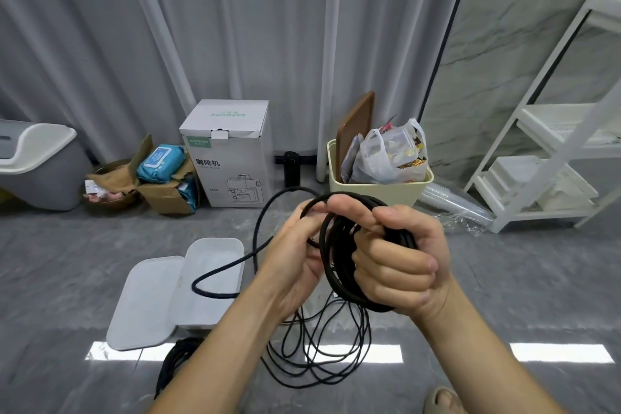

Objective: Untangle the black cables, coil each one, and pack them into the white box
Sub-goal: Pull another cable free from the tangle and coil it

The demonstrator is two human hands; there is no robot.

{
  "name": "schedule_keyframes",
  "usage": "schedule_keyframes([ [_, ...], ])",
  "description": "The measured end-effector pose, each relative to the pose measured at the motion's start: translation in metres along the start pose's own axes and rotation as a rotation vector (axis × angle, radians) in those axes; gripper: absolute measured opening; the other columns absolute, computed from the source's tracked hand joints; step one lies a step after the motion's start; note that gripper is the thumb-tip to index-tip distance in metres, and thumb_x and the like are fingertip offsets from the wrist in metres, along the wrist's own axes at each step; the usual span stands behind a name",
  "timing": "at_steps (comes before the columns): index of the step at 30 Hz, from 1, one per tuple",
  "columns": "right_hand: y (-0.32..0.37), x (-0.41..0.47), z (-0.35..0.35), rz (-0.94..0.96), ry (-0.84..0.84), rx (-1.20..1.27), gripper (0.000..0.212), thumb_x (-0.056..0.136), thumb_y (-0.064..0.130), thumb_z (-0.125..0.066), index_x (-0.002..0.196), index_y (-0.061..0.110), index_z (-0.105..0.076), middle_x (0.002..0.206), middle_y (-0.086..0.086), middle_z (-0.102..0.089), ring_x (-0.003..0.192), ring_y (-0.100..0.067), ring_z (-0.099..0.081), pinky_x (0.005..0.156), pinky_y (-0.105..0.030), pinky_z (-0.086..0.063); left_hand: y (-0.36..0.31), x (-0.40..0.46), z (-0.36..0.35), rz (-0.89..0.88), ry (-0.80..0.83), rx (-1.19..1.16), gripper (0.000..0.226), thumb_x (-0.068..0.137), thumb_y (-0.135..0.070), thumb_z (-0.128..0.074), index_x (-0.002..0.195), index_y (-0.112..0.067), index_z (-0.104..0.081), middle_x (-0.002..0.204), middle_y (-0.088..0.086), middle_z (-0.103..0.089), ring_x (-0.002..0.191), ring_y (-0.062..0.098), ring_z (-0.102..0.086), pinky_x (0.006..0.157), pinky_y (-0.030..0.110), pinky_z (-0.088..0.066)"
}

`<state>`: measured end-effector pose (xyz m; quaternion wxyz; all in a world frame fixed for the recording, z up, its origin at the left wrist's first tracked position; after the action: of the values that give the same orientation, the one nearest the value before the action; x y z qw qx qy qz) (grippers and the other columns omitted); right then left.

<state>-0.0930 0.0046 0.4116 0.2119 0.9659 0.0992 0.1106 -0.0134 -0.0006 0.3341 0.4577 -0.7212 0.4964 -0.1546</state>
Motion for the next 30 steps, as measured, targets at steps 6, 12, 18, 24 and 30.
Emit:
schedule_keyframes([
  [6,0.004,-0.001,-0.003,0.036,0.009,0.015,0.049,0.099,0.012,-0.029,0.143,-0.007,-0.041,0.041,0.003,-0.031,0.030,-0.004,-0.021,0.033,-0.019,-0.029,-0.004,-0.008,-0.013,0.044,0.109,-0.104,0.015,0.078,-0.024,-0.063,0.089,-0.013,-0.065,0.060,-0.004,-0.055,0.050,0.003,-0.047,0.050,0.015,-0.045],
  [12,0.013,-0.005,0.000,0.095,-0.012,0.044,0.049,0.098,0.012,-0.030,0.142,-0.007,-0.041,0.046,-0.001,-0.039,0.030,-0.004,-0.021,0.033,-0.019,-0.030,-0.003,-0.004,-0.005,0.130,0.091,-0.482,0.047,0.054,0.011,-0.086,0.075,-0.013,-0.050,0.053,-0.009,-0.018,0.033,0.003,-0.032,0.049,0.020,-0.053],
  [18,0.020,-0.005,0.001,0.154,-0.007,0.066,0.049,0.099,0.012,-0.029,0.145,-0.002,-0.039,0.041,0.004,-0.029,0.030,-0.005,-0.022,0.034,-0.020,-0.030,-0.018,-0.012,0.000,0.041,0.058,-0.568,0.021,0.077,-0.006,-0.063,0.057,-0.012,-0.062,0.047,-0.005,-0.033,0.055,0.008,-0.041,0.089,0.035,-0.056],
  [24,0.023,-0.005,0.016,0.202,-0.056,0.079,0.051,0.099,0.012,-0.028,0.150,0.007,-0.032,0.045,0.000,-0.036,0.031,-0.006,-0.023,0.039,-0.023,-0.038,-0.022,-0.007,0.010,-0.015,0.122,-0.690,0.044,0.046,0.010,-0.090,0.079,-0.005,-0.066,0.076,0.009,-0.060,0.070,0.018,-0.061,0.078,0.031,-0.057],
  [30,0.034,-0.018,0.023,0.282,-0.078,0.100,0.052,0.101,0.010,-0.029,0.152,0.014,-0.026,0.045,0.002,-0.031,0.032,-0.005,-0.022,0.041,-0.024,-0.038,-0.049,-0.006,0.052,-0.169,0.019,-0.822,0.037,0.060,0.025,-0.055,0.083,-0.004,-0.051,0.075,0.002,-0.050,0.070,0.010,-0.059,0.082,0.035,-0.059],
])
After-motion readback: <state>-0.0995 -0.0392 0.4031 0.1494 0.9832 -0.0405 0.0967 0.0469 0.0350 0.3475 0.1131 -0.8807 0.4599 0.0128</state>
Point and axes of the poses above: each hand's wrist, its own x-axis towards the middle knuckle, its own z-axis out of the back of the hand, y = z × x, the point moved 8 cm from there along x, towards the middle knuckle
